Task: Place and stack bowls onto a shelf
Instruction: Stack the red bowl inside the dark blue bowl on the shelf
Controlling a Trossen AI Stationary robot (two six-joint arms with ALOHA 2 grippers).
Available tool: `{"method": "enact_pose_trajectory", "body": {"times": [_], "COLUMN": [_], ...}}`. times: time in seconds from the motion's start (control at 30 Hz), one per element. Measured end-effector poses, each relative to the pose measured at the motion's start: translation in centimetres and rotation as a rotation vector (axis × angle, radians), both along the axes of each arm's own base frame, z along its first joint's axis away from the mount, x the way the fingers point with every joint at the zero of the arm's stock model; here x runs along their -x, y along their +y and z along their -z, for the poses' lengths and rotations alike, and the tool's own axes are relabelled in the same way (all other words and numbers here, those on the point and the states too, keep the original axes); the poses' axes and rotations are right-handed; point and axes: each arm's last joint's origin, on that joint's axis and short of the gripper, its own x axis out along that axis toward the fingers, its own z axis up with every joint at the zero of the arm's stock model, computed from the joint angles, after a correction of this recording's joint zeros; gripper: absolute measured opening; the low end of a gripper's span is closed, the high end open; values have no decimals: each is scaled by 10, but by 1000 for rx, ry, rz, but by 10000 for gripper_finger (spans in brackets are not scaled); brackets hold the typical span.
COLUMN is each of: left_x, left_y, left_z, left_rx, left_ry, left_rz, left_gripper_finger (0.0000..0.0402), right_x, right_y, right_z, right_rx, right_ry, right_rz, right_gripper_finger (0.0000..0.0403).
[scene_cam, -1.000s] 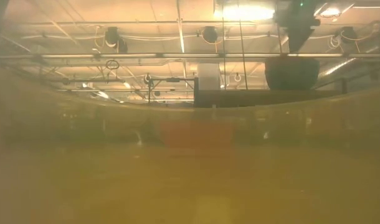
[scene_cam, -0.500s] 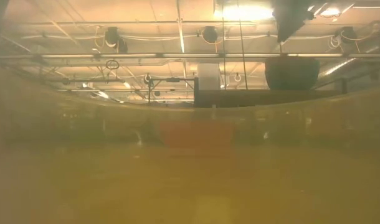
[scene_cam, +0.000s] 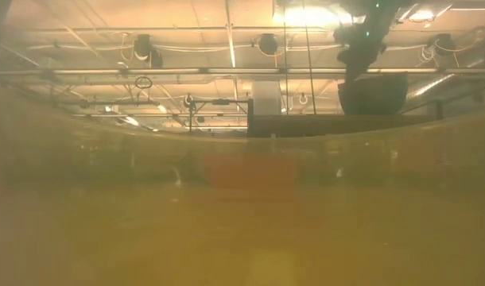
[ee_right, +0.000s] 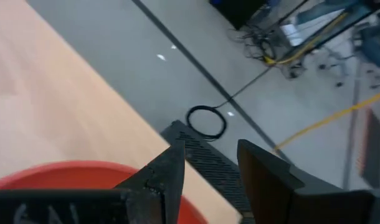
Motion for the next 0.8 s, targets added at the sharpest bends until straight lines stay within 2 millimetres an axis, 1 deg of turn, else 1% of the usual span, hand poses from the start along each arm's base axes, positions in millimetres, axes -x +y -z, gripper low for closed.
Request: {"method": "enact_pose_trajectory", "body": {"times": [0.1, 0.2, 0.27, 0.37, 0.47, 0.6, 0.8], "left_x": [0, 0, 0, 0, 0, 0, 0], "left_y": [0, 0, 0, 0, 0, 0, 0], "left_z": [0, 0, 0, 0, 0, 0, 0], "left_rx": [-5, -6, -6, -5, -5, -5, -4], "left_ry": [4, 5, 5, 5, 5, 4, 3], "left_rz": [1, 1, 2, 2, 1, 1, 1], "left_gripper_finger": [145, 145, 145, 145, 145, 145, 145], "right_x": [2, 5, 10, 17, 21, 21, 18], "right_y": [1, 6, 12, 20, 24, 20, 14], "right_z": [-6, -19, -24, -25, -22, -17, 10], "right_rx": [44, 109, 119, 94, 53, 41, 17], "right_ry": [9, -61, -86, -71, -56, -48, -29], "right_rz": [12, 23, 33, 37, 55, 68, 79], "right_gripper_finger": [141, 141, 141, 141, 141, 141, 141]}}
